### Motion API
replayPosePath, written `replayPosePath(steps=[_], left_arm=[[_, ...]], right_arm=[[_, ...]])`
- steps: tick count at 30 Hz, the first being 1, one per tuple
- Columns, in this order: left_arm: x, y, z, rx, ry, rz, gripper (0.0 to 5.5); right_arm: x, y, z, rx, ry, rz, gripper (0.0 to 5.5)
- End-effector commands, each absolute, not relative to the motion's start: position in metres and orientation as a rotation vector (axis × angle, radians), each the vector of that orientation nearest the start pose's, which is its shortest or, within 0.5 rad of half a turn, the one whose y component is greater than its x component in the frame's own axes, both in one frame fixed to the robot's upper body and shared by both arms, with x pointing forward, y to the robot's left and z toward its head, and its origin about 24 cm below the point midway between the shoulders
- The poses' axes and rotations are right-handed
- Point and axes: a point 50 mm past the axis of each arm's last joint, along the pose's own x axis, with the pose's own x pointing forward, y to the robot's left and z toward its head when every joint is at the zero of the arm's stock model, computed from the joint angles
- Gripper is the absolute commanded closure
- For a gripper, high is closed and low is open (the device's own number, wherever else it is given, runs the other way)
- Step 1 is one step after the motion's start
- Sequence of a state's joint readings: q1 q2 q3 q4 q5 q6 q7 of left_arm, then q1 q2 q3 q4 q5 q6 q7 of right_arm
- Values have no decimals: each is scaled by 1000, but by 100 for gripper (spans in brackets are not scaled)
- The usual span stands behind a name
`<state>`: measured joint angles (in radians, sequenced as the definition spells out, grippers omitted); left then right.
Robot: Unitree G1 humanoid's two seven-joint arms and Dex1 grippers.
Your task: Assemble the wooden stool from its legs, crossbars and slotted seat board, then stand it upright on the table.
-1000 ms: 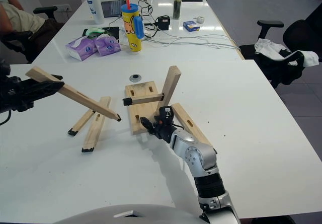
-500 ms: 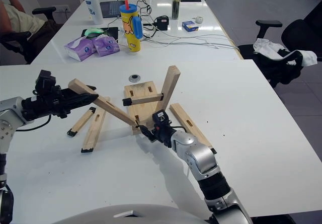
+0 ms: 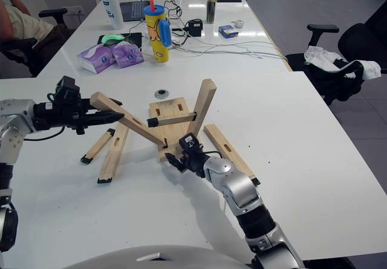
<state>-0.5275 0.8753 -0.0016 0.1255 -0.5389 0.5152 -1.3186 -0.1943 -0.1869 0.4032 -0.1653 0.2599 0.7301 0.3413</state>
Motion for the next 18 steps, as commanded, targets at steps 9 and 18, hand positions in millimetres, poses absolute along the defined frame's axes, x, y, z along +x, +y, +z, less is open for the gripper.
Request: replayPosePath(steps=[9, 18], left_arm=[[298, 200, 159, 263, 363, -1278, 348], [283, 186, 131, 135, 328, -1299, 348]], right_arm=[[226, -62, 11, -40, 711, 823, 192], [226, -61, 6, -16, 734, 817, 192]])
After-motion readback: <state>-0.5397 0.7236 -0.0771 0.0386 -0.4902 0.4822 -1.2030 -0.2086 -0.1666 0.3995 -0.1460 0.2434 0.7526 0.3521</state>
